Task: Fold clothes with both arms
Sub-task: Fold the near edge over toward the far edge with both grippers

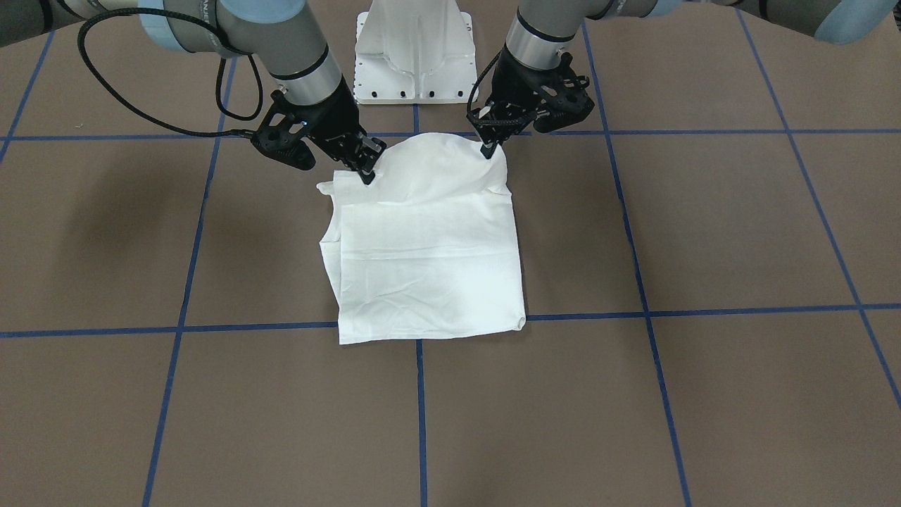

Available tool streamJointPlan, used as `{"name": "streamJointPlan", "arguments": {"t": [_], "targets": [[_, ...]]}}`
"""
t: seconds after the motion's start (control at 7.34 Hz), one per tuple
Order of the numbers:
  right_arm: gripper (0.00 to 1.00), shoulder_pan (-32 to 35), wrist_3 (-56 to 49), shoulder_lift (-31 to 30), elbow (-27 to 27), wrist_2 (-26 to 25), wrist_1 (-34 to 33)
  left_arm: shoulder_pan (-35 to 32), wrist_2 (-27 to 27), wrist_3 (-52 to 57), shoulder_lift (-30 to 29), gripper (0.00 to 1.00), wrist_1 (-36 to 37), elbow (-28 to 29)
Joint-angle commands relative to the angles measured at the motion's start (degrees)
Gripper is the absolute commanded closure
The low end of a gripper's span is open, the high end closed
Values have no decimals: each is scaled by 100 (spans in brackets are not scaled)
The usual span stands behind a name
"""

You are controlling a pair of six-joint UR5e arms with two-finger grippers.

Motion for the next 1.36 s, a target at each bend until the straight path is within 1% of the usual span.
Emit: {"name": "streamJointPlan", "arguments": {"t": [0.0,0.14,0.27,0.41,0.55,0.68,0.82,0.95,1.23], "targets": [[100,336,-130,420,-686,44,13,-369,-11,296,-90,100,-196,370],[100,398,-139,640,-942,53,31,-458,-11,358,-90,100,-423,555],[100,424,-122,668,-1293,36,475,-485,-115,359,-142,100,-765,905],[100,433,-113,668,-1566,44,818,-528,-186,342,-282,100,-960,1344],[100,433,-104,668,-1647,44,831,-624,-186,324,-449,100,-979,1600],[100,442,-104,660,-1683,44,831,-739,-195,350,-476,100,-1049,1821],[100,442,-70,651,-1788,105,822,-757,-195,342,-485,100,-1319,2145],[100,442,-69,625,-1876,123,822,-809,-195,350,-503,100,-1400,2322],[100,433,-78,651,-1955,124,822,-845,-195,350,-669,100,-1427,2428]]}}
